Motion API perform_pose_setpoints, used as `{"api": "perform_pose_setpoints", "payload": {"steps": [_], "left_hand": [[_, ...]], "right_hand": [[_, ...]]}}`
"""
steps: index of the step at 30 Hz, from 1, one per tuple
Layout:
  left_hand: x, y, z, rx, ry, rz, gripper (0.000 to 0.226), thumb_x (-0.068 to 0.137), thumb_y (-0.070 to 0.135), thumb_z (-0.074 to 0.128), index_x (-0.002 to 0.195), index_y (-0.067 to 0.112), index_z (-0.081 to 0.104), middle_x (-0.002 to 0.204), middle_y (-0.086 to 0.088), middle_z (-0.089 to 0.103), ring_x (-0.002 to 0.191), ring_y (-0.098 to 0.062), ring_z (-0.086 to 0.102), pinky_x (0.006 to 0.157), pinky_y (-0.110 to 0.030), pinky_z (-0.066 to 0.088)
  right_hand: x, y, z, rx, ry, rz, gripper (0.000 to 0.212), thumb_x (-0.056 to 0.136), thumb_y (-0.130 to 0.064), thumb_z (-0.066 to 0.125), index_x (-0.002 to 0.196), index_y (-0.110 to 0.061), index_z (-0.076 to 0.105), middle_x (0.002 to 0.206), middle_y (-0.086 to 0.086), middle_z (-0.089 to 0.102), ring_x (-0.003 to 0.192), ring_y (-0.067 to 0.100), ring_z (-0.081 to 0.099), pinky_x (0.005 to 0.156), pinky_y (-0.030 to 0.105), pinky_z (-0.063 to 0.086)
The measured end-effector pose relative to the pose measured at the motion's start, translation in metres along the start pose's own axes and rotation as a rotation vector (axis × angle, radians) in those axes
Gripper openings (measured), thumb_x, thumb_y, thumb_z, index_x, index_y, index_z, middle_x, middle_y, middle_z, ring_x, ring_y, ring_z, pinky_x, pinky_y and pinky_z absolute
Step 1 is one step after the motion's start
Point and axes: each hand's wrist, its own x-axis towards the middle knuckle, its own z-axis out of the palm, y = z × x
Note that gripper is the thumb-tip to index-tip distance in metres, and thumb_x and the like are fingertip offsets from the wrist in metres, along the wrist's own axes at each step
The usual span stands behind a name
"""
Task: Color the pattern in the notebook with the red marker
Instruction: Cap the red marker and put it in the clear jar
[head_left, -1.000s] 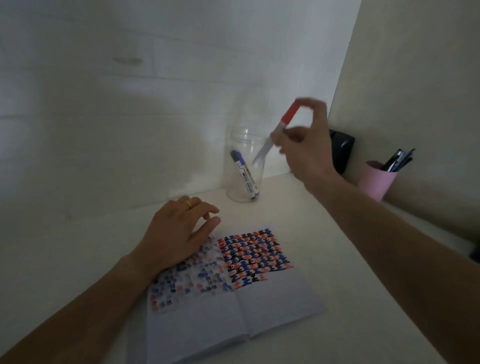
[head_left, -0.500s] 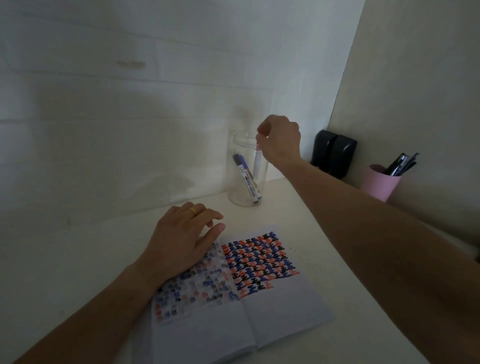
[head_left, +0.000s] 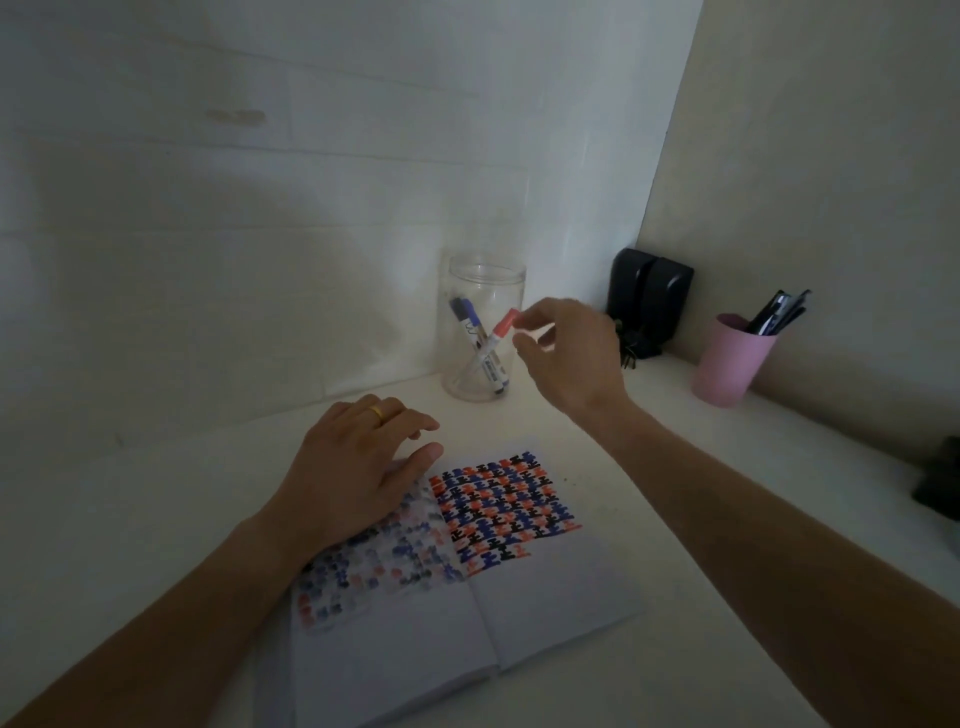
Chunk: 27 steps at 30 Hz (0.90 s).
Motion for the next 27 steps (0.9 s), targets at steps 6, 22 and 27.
{"api": "perform_pose_setpoints", "payload": {"steps": [6, 22, 27], "left_hand": [[-0.002, 0.014, -0.009, -0.029, -0.086, 0.030, 0.044, 0.095, 0.057, 0.041, 0.118, 0.031, 0.067, 0.116, 0.008, 0.070, 0.104, -0.014, 0.065, 0.086, -0.033, 0.050], [-0.009, 0.024, 0.006, -0.072, -0.303, 0.077, 0.051, 0.090, 0.064, 0.031, 0.126, 0.040, 0.058, 0.128, 0.016, 0.057, 0.117, -0.004, 0.050, 0.092, -0.029, 0.048], [-0.008, 0.025, 0.003, -0.079, -0.322, 0.070, 0.048, 0.091, 0.063, 0.034, 0.126, 0.041, 0.058, 0.128, 0.016, 0.057, 0.117, -0.004, 0.050, 0.092, -0.029, 0.047]], "right_hand": [[-0.090, 0.020, -0.011, -0.022, -0.162, 0.043, 0.024, 0.093, -0.038, 0.063, 0.113, -0.029, 0.070, 0.113, -0.006, 0.069, 0.099, 0.012, 0.062, 0.088, 0.032, 0.052], [-0.139, 0.057, -0.014, -0.080, -0.395, 0.006, 0.024, 0.096, -0.038, 0.057, 0.117, -0.029, 0.065, 0.125, -0.006, 0.059, 0.118, 0.016, 0.051, 0.097, 0.029, 0.040], [-0.140, 0.055, -0.016, -0.065, -0.398, 0.029, 0.025, 0.095, -0.037, 0.058, 0.118, -0.029, 0.066, 0.127, -0.005, 0.060, 0.119, 0.016, 0.050, 0.098, 0.028, 0.040]]}}
